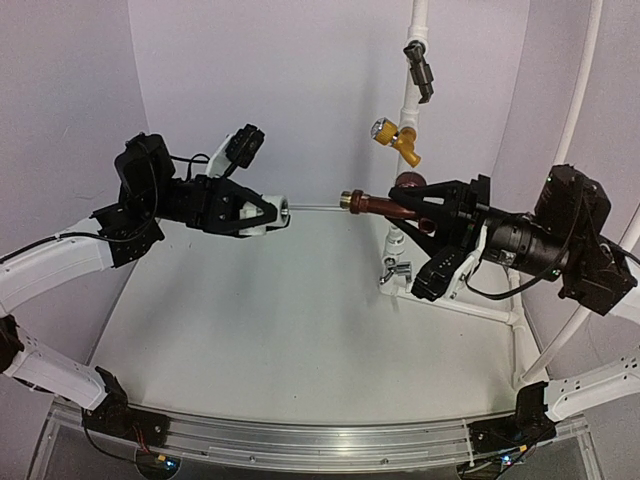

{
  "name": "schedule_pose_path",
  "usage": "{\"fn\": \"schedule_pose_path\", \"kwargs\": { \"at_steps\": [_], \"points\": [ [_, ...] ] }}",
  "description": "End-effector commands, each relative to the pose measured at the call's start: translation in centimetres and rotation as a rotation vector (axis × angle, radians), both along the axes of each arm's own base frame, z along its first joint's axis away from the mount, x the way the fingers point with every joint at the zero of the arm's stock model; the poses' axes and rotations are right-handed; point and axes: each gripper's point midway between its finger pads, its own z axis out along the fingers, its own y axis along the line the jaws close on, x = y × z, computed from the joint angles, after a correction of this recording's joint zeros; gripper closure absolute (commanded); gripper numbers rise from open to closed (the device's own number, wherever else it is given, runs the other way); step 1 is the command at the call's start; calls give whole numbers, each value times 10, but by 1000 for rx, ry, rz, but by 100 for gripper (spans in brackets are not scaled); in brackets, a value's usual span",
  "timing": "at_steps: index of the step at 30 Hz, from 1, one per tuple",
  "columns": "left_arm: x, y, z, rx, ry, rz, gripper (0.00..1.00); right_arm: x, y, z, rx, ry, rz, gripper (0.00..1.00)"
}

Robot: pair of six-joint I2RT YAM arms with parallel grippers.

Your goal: Install the water faucets

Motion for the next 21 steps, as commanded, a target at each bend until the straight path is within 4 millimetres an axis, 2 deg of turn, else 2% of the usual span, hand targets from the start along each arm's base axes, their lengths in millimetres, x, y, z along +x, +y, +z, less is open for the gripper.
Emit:
{"fn": "schedule_pose_path", "kwargs": {
  "at_steps": [1, 10, 21],
  "points": [
    [-20, 7, 17, -50, -30, -92, 100, -5, 8, 22, 42, -134, -4, 100],
    [-19, 1, 13, -22, 24, -94, 100, -15, 28, 19, 35, -219, 0, 100],
    [-24, -4, 15, 2, 34, -78, 100, -15, 42, 11, 7, -263, -47, 100]
  ]
}}
